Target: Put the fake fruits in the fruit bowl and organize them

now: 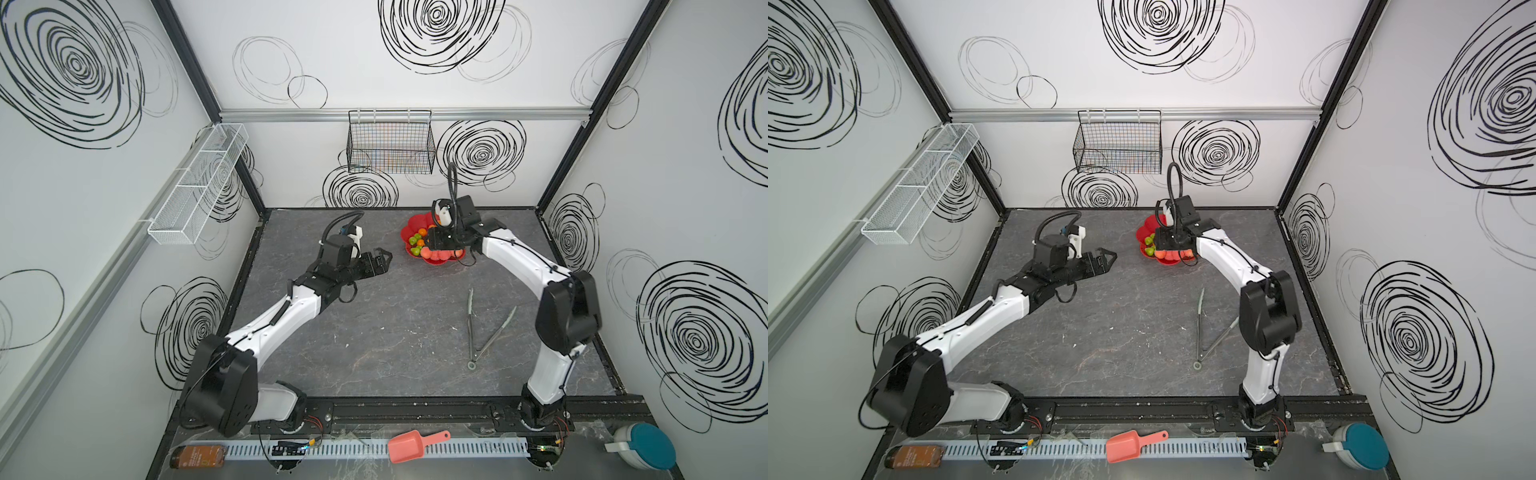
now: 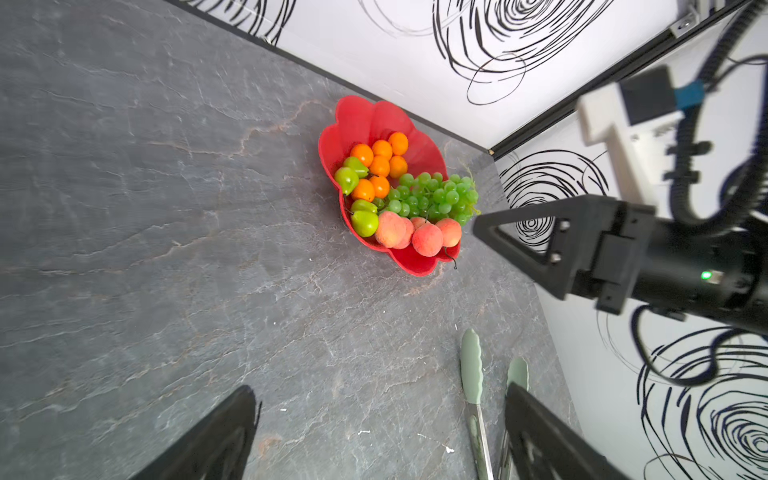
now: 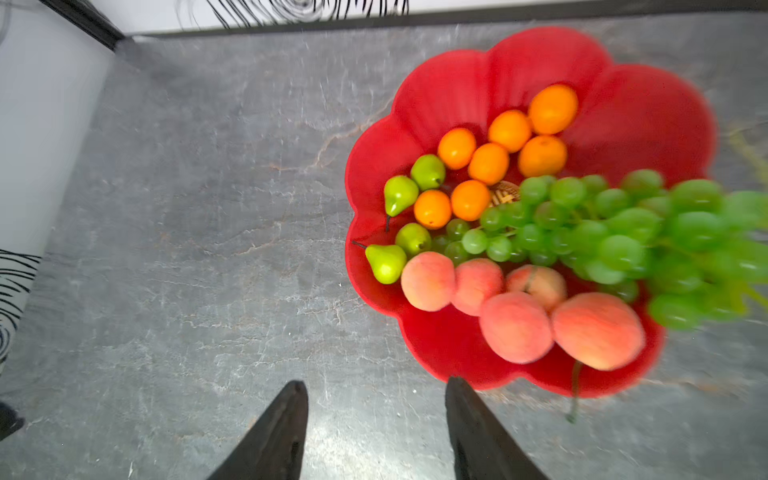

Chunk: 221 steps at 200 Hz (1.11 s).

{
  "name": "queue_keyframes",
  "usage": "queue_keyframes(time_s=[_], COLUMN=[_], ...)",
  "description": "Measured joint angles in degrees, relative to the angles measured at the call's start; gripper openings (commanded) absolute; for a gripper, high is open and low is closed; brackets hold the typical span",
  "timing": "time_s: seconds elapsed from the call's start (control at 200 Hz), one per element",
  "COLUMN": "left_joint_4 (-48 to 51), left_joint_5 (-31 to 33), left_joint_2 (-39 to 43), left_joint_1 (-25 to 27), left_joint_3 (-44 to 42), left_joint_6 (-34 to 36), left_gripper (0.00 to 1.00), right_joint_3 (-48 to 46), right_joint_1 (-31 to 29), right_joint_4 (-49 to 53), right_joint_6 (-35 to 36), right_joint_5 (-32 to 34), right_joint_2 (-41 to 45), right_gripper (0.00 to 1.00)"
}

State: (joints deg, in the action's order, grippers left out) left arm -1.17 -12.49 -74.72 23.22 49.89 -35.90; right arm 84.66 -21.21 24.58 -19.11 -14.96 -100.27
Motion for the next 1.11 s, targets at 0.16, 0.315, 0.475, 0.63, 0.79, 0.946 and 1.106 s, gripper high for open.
queue_keyframes(time_s=[0.16, 0.315, 0.475, 0.63, 0.79, 0.946, 1.106], left_joint_4=[-5.73, -12.59, -19.23, -29.24, -36.74, -42.91, -55.04], left_joint_5=[6.64, 15.15, 23.45, 28.76, 32.13, 34.97, 36.44], left_joint_2=[11.13, 19.80, 23.65, 27.41, 28.52, 24.39, 14.34], left_joint_1=[0.37, 0.09, -0.94, -3.04, -5.79, -6.01, -7.32], left_joint_3=[-12.09, -21.88, -27.96, -36.70, -43.52, -43.45, -44.44], left_joint_6=[0.66, 1.92, 6.51, 14.10, 21.00, 26.91, 33.29], left_gripper=[0.96, 0.96, 0.96, 0.96, 0.96, 0.96, 0.96], right_joint_3=[-18.51, -36.30, -46.77, -53.57, -61.68, -67.47, -68.02], right_joint_1=[6.88, 14.12, 16.76, 16.98, 17.94, 20.85, 24.13], right_joint_4=[-13.00, -23.19, -28.76, -35.78, -44.41, -52.13, -60.15], right_joint_6=[-2.36, -4.07, -4.22, -1.40, 2.25, 5.40, 5.88], right_joint_5=[0.00, 2.91, 12.22, 23.56, 29.86, 28.83, 26.21], right_joint_2=[14.38, 24.63, 33.24, 38.62, 39.26, 37.86, 33.33], right_gripper=[0.75, 0.91, 1.00, 1.00, 1.00, 1.00, 1.00])
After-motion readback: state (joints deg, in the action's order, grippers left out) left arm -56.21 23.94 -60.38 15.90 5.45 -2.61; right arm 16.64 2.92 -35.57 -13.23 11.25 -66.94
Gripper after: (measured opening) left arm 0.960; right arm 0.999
